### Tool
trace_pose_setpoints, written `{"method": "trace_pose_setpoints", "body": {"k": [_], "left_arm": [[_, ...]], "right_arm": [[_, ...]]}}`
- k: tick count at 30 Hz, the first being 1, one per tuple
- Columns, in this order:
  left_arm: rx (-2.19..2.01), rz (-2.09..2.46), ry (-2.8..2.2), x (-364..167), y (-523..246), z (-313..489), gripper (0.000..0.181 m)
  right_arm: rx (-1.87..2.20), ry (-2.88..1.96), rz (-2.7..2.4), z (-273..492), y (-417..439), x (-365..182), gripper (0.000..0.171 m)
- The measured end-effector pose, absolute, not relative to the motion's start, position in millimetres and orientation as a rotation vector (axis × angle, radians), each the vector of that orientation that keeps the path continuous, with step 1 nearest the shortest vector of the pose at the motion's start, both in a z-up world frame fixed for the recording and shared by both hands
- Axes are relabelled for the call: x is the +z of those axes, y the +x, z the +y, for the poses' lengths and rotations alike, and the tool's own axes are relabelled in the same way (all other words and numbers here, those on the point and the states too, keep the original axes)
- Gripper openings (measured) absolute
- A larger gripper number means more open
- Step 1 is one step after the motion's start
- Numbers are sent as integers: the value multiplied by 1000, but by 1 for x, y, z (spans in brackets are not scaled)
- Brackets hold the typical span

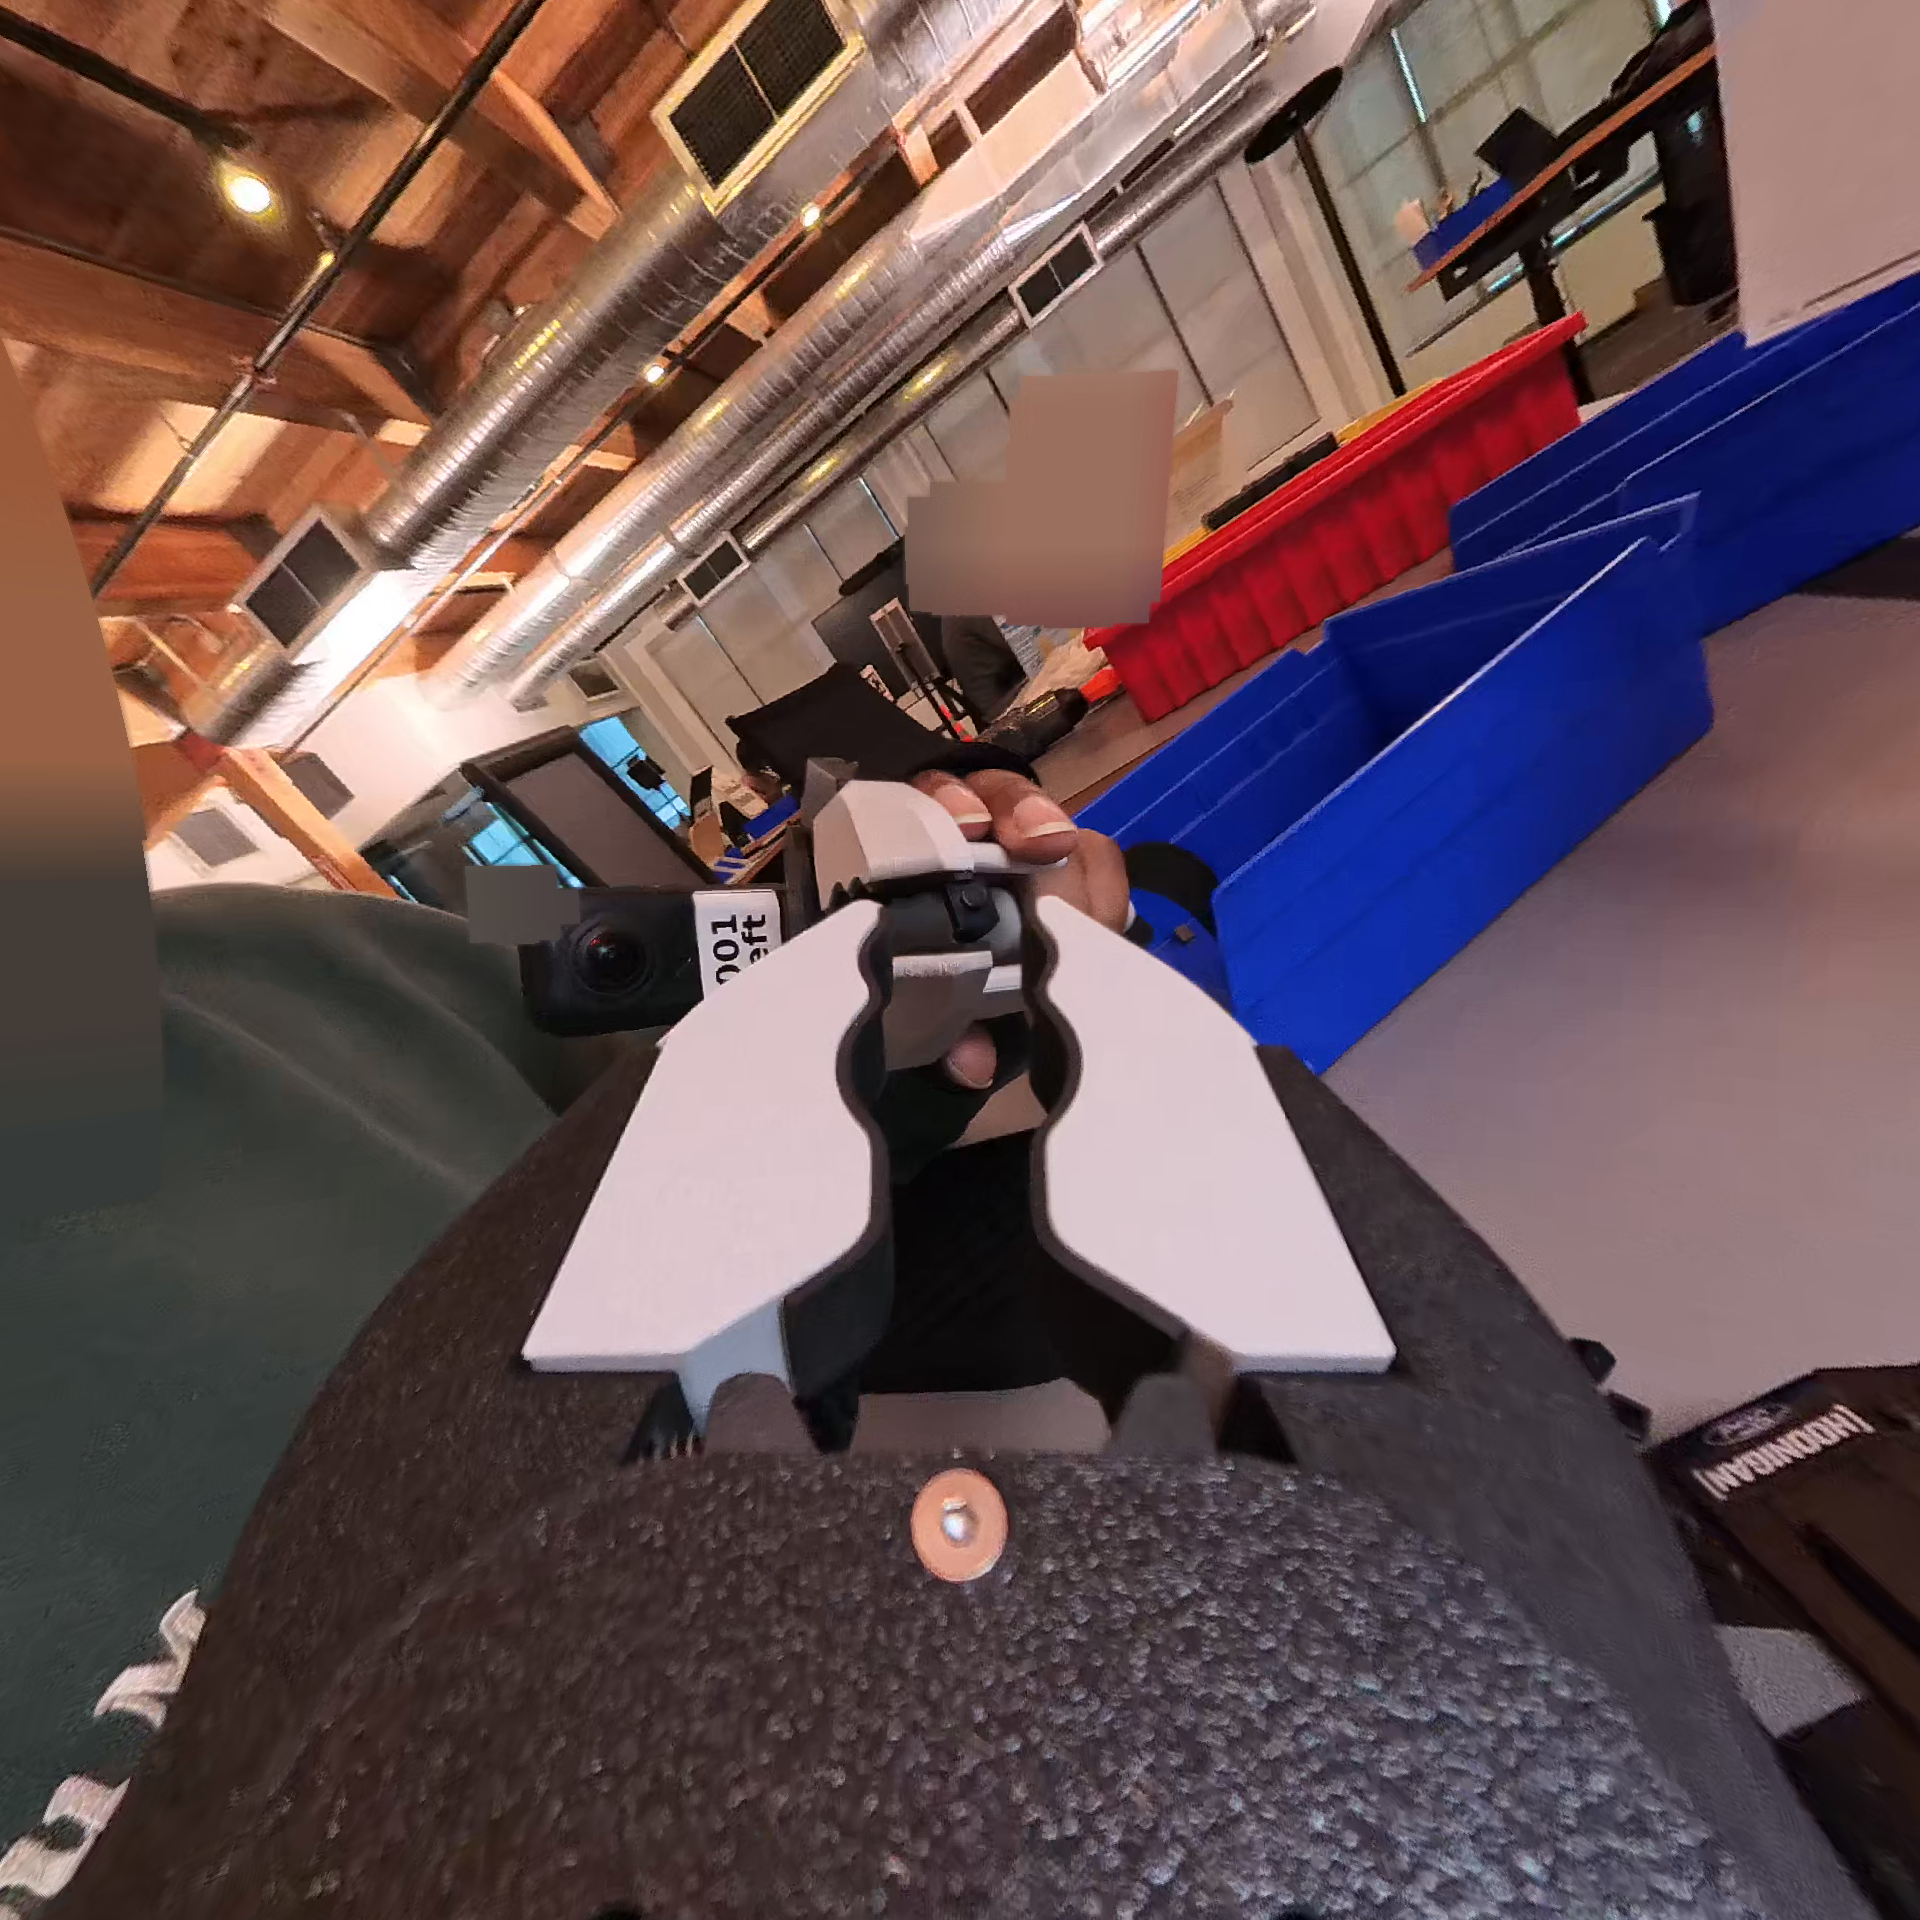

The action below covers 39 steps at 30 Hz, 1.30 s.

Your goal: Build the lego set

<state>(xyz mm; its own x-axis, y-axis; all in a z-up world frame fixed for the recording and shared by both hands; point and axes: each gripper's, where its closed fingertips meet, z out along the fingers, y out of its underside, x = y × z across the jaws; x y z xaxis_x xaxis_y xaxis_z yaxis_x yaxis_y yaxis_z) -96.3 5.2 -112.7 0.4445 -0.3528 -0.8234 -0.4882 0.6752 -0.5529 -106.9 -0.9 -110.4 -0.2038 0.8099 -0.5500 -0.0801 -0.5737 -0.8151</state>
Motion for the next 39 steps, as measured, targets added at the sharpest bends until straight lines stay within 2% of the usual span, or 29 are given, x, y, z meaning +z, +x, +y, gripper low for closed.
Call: {"method": "trace_pose_setpoints", "body": {"k": [5, 11, 15, 22, 39], "left_arm": [[81, 1156, -887, -118, -94, 6, 12], [6, 1156, -938, -128, -93, 9, 13], [-339, 1134, -1092, -138, -89, 4, 34], [-738, 965, -1222, -132, -94, 7, 23], [-786, 987, -1352, -165, -89, 17, 16]], "right_arm": [[1842, -1460, -873, 3, -107, -119, 9], [1728, -1473, -933, 7, -106, -129, 8], [1472, -1452, -1049, 12, -98, -135, 8], [1091, -1393, -1195, 23, -86, -147, 8], [770, -1241, -1350, 18, -90, -167, 8]]}}
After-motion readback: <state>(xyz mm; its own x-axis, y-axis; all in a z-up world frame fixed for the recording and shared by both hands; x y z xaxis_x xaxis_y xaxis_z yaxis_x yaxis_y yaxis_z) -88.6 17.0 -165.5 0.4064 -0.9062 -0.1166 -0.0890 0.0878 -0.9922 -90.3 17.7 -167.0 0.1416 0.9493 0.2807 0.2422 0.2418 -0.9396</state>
